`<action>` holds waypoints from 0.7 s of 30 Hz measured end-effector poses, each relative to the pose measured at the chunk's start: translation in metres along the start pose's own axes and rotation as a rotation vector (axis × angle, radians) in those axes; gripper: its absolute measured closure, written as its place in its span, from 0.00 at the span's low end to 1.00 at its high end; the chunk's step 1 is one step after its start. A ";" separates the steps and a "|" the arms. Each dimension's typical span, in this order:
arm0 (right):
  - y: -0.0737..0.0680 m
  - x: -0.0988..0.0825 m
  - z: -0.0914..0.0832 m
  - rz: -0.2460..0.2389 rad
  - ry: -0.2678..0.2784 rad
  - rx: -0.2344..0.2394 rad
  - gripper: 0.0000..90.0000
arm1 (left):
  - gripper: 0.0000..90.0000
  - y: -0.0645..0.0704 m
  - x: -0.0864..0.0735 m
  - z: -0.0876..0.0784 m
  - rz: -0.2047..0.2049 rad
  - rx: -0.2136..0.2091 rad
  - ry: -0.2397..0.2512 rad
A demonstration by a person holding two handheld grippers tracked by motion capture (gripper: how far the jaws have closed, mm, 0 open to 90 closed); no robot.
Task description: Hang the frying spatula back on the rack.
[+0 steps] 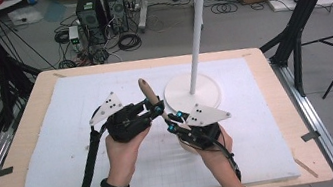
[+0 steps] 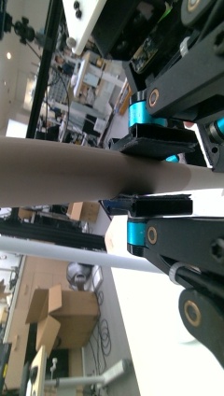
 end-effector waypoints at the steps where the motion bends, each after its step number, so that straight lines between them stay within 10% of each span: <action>1: 0.000 0.000 0.000 -0.007 0.001 0.010 0.85 | 0.80 0.000 0.000 0.000 0.004 -0.010 0.000; 12: 0.007 0.003 -0.013 -0.024 0.045 0.137 0.66 | 0.81 0.003 0.009 -0.012 0.052 -0.154 0.009; 21: 0.003 0.011 -0.016 -0.042 0.082 0.415 0.54 | 0.81 0.016 0.016 -0.017 0.143 -0.371 -0.045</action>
Point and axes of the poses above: each handheld gripper's, and its own axes: z roughly forward along the jaws, x roughly out of its top, y roughly to its right, the point moved 5 cm from there along z, roughly forward along the jaws, and after that the axes turned 9 degrees about -y, right-handed, at the moved point
